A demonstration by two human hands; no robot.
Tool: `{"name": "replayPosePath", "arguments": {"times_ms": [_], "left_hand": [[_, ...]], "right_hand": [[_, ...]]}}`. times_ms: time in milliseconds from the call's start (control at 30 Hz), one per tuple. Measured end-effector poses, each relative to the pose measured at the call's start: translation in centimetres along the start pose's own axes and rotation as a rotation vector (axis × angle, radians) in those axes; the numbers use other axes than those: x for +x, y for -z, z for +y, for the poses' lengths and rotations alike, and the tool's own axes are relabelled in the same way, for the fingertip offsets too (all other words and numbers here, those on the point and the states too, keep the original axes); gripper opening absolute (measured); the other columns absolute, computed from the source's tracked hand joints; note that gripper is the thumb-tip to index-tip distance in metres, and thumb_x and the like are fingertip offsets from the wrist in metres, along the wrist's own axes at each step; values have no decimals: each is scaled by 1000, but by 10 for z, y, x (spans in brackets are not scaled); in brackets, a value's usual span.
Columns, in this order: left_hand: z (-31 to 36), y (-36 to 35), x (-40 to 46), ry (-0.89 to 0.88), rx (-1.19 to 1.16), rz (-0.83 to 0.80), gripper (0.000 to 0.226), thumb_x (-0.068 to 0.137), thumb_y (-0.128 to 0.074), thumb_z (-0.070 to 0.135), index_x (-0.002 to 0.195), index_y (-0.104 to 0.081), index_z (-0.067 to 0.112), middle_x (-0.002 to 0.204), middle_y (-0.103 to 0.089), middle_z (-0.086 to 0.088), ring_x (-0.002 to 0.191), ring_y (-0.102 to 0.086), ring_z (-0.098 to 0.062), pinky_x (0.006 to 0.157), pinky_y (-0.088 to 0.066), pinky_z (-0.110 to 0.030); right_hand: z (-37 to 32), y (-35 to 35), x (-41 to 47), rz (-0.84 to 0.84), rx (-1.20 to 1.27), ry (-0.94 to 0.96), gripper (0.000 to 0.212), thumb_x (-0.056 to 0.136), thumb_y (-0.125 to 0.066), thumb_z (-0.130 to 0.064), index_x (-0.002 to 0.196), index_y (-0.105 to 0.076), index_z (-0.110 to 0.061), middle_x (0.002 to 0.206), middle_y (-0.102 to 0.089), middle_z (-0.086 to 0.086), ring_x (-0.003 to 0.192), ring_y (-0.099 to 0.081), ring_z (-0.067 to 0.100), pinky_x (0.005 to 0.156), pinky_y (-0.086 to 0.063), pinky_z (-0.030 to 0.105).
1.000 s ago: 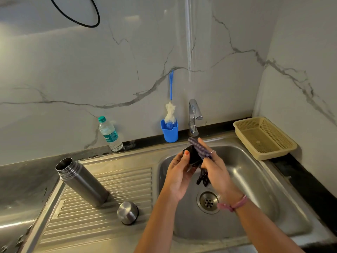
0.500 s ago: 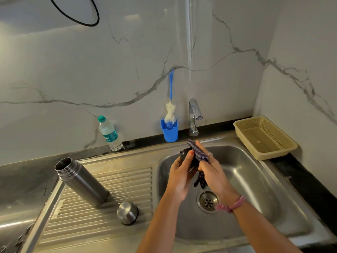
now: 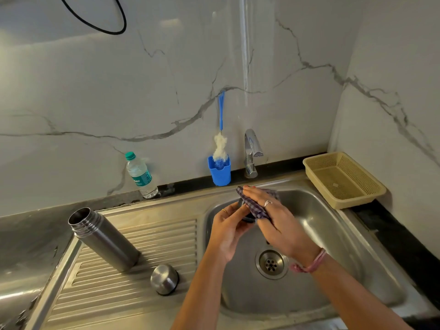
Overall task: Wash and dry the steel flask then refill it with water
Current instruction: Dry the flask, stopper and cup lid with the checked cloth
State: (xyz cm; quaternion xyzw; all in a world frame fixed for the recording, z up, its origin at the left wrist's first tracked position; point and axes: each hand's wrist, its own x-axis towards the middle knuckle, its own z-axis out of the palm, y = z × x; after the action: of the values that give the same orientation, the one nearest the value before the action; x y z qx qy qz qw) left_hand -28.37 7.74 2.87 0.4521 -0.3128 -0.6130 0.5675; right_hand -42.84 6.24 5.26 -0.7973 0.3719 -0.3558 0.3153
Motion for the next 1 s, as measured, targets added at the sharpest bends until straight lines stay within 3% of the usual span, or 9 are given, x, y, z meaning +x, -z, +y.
{"name": "replayPosePath", "arguments": {"times_ms": [67,167,267,433,533,667,733,867,1000], "left_hand": [[1,0,-2,-8,16,-18,27,77,-75,18,101,-73,5,102,-73,-17,95,-69,-27,85,-58,-36],[3,-2,-4,-14,83,-52,24,84,-72,11,108,-70,6,106,-75,-13,100,-71,-23,84,-58,-31],[5,-4,-2,-18,193,-52,27,86,-72,13,113,-69,10,106,-75,-9,102,-71,-23,91,-57,-35],[11,5,5,-77,441,-4,31,82,-77,21,112,-71,16,101,-76,-4,99,-72,-22,98,-54,-44],[10,5,5,-100,491,-6,31,80,-80,23,110,-72,23,100,-76,1,97,-72,-16,96,-55,-39],[2,-3,2,-87,522,-64,28,80,-81,20,106,-74,27,100,-77,3,98,-71,-13,94,-55,-34],[1,-4,3,-88,507,-42,27,79,-81,20,105,-75,24,98,-77,1,98,-72,-15,93,-55,-35],[5,3,9,-43,308,27,25,85,-73,13,109,-70,10,100,-76,-9,98,-71,-27,93,-56,-39],[4,4,8,16,114,28,32,78,-75,14,108,-70,8,101,-75,-10,95,-70,-24,88,-57,-37]], "right_hand": [[11,-2,-6,33,156,1,60,84,-39,-7,142,-46,-20,142,-49,-7,134,-41,3,111,-32,21],[20,4,-2,37,438,-203,43,88,-38,-11,121,-57,-32,115,-64,-5,110,-58,7,93,-48,20],[23,6,7,4,336,-243,45,85,-37,-19,124,-58,-31,120,-62,-5,115,-56,5,97,-47,24],[18,0,1,-65,-79,4,57,89,-37,-21,146,-40,-27,149,-41,-11,139,-30,-1,117,-26,28],[28,-2,-9,7,135,43,55,88,-38,-11,142,-47,-17,144,-48,-4,137,-39,7,114,-32,30],[33,3,11,7,372,-244,46,81,-37,-22,120,-60,-29,120,-64,-1,119,-57,14,102,-46,30],[28,4,19,-32,198,-235,52,80,-36,-25,126,-60,-26,123,-63,-2,119,-56,10,104,-45,32],[21,-6,9,-24,-39,17,56,88,-38,-18,144,-44,-20,146,-46,-5,139,-33,3,117,-26,27],[30,-19,-9,147,423,-4,51,88,-37,-3,136,-50,-10,135,-57,4,130,-48,14,106,-40,24]]}}
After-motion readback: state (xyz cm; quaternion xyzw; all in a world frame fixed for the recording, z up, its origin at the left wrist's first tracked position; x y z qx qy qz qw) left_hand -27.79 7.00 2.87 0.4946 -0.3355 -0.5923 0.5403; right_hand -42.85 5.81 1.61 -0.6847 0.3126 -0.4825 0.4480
